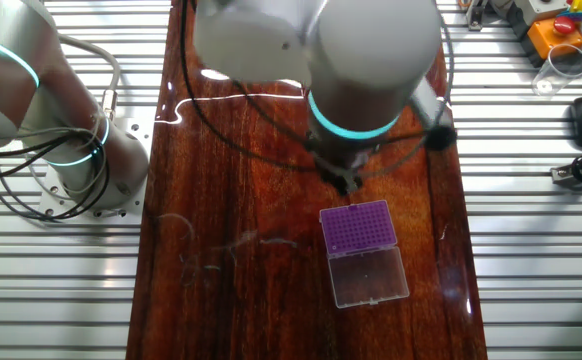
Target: Transfer all small pipette tips from one holder to another
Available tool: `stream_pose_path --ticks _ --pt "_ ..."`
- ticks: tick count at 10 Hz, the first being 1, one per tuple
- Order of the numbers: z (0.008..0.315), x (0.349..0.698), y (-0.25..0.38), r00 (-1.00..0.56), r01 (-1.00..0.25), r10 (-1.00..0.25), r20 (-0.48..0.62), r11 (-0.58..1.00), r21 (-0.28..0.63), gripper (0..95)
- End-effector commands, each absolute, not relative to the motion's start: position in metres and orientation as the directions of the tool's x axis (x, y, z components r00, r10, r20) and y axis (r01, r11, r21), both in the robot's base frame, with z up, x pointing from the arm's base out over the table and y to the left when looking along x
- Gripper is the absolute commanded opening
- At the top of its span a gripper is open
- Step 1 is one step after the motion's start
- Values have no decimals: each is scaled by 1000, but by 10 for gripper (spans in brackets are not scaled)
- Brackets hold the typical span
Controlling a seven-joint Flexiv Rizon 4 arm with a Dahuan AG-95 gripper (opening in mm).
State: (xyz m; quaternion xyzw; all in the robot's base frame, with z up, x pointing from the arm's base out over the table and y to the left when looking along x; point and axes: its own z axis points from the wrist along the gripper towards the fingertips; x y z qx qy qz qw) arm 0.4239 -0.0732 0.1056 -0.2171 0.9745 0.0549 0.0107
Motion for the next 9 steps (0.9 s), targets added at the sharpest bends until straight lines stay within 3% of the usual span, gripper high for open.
stream_pose_path --ticks 1,2,3,9 --pt "97 436 -130 -871 -491 -490 -36 868 71 0" --pt "92 439 -150 -856 -518 -516 -43 853 71 0" --pt "89 440 -159 -847 -531 -529 -46 845 70 190" --pt "73 437 -172 -842 -540 -537 -53 839 62 190"
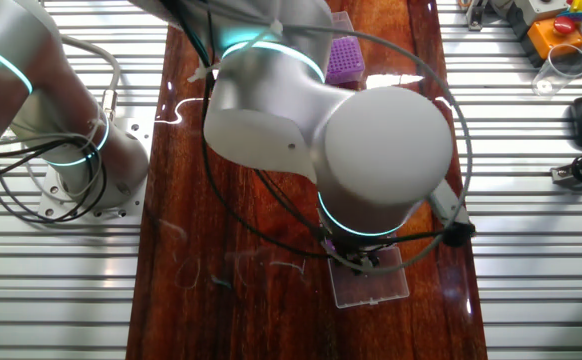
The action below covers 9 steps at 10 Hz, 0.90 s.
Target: Transfer all small pipette tips from one holder to another
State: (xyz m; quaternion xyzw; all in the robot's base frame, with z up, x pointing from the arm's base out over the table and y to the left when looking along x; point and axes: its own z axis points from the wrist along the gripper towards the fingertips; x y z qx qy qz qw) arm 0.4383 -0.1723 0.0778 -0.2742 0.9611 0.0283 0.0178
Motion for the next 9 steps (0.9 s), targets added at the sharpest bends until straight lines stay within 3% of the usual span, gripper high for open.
stream_pose_path --ticks 1,9 --pt "70 433 -171 -846 -534 -531 -55 843 63 190" --pt "63 427 -167 -848 -530 -527 -60 847 54 190"
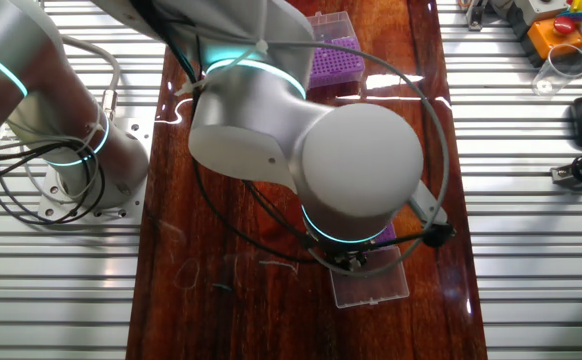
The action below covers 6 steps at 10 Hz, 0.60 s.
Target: Transfer all small pipette tips from one holder to another
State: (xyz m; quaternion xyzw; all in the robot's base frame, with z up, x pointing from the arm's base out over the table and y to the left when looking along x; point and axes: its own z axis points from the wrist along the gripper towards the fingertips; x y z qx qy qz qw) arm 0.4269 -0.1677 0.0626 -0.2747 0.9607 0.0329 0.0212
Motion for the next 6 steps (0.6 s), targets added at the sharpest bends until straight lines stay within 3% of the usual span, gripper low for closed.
stream_pose_path --ticks 1,6 --pt "63 427 -167 -847 -530 -527 -60 846 54 190" --pt "62 427 -167 -840 -542 -539 -54 839 50 190"
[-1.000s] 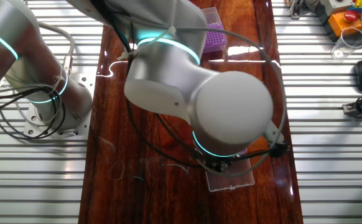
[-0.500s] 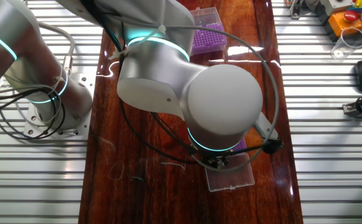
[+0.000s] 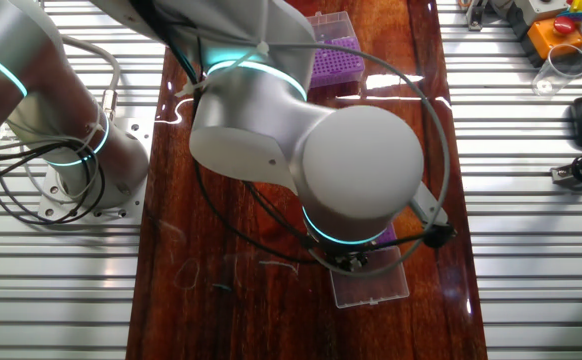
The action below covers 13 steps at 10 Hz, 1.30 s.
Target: Transfer all small pipette tips from one holder to another
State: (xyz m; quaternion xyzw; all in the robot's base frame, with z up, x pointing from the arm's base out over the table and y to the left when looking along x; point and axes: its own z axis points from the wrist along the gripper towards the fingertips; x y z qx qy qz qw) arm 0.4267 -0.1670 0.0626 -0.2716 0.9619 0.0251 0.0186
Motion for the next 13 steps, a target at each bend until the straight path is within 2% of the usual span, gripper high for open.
stream_pose_path --ticks 1,13 --pt "62 427 -167 -843 -538 -536 -51 841 53 190" --pt "54 437 -167 -864 -504 -502 -37 862 55 190"
